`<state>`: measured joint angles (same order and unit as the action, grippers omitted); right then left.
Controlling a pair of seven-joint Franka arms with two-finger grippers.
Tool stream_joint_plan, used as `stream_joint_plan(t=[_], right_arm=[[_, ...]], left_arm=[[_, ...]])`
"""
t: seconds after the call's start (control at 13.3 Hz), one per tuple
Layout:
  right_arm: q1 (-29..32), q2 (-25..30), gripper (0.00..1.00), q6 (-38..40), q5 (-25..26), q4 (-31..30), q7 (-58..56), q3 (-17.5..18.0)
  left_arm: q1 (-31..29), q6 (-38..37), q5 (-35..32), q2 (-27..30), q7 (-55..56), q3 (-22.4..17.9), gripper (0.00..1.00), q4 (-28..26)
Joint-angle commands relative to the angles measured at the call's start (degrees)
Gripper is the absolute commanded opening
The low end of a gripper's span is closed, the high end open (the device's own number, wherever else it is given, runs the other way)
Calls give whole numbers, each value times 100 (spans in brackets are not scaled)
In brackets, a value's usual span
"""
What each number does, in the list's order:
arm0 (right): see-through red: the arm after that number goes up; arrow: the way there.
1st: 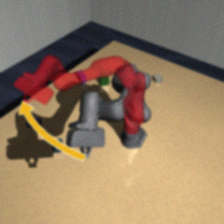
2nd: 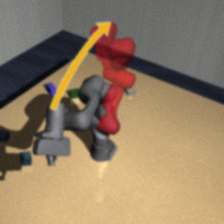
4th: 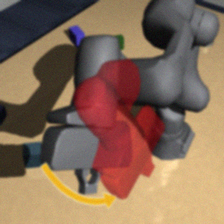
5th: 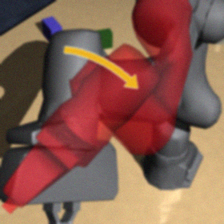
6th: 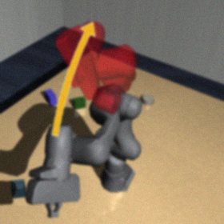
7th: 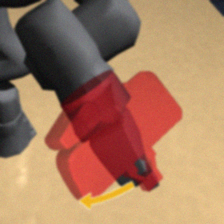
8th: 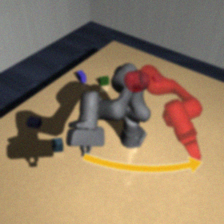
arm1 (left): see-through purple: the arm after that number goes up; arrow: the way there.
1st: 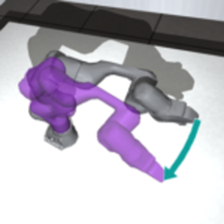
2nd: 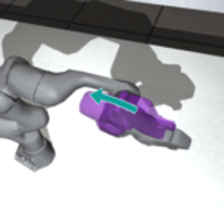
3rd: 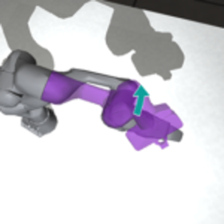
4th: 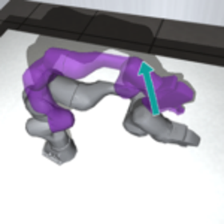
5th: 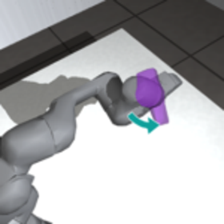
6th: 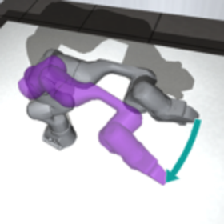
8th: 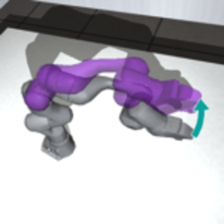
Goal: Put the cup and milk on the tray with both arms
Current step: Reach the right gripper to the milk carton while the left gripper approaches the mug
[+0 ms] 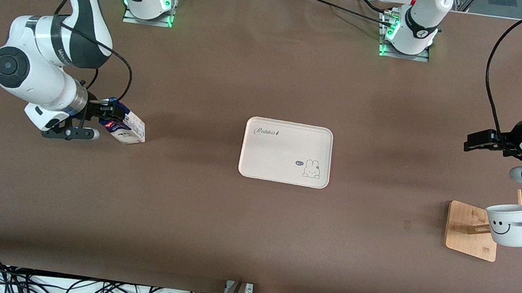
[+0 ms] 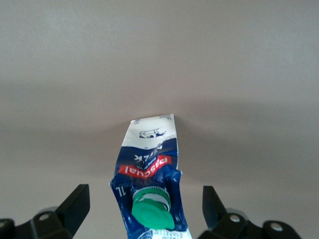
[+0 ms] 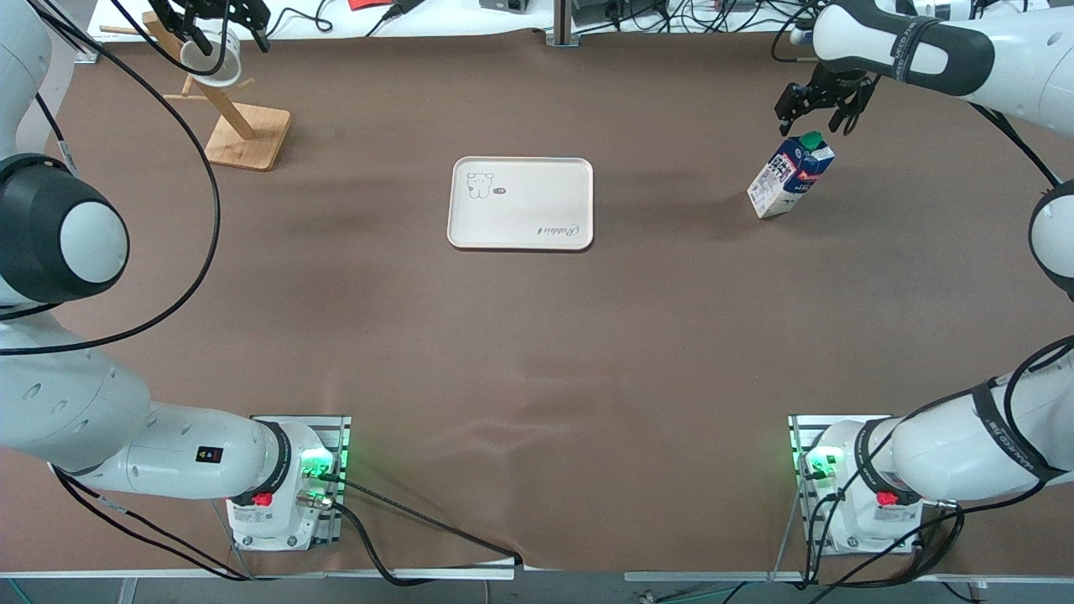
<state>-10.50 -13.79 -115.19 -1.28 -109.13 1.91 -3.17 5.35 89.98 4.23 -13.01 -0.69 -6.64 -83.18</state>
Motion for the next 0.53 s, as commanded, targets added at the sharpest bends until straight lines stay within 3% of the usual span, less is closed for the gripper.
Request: stream_joint_plan(t=[0.0, 0.3, 0.45], right_arm=[[13, 289, 100, -292, -83, -520, 29, 0], [13, 351, 100, -381, -74, -697, 20, -17], [13, 342, 99, -381, -65, -697, 20, -17]], left_arm=[[19, 544, -185, 35, -27, -56, 100, -206], [-34, 2361, -63, 517, -36, -311, 100, -1197], [27, 2445, -53, 659, -27, -320, 100, -1437]])
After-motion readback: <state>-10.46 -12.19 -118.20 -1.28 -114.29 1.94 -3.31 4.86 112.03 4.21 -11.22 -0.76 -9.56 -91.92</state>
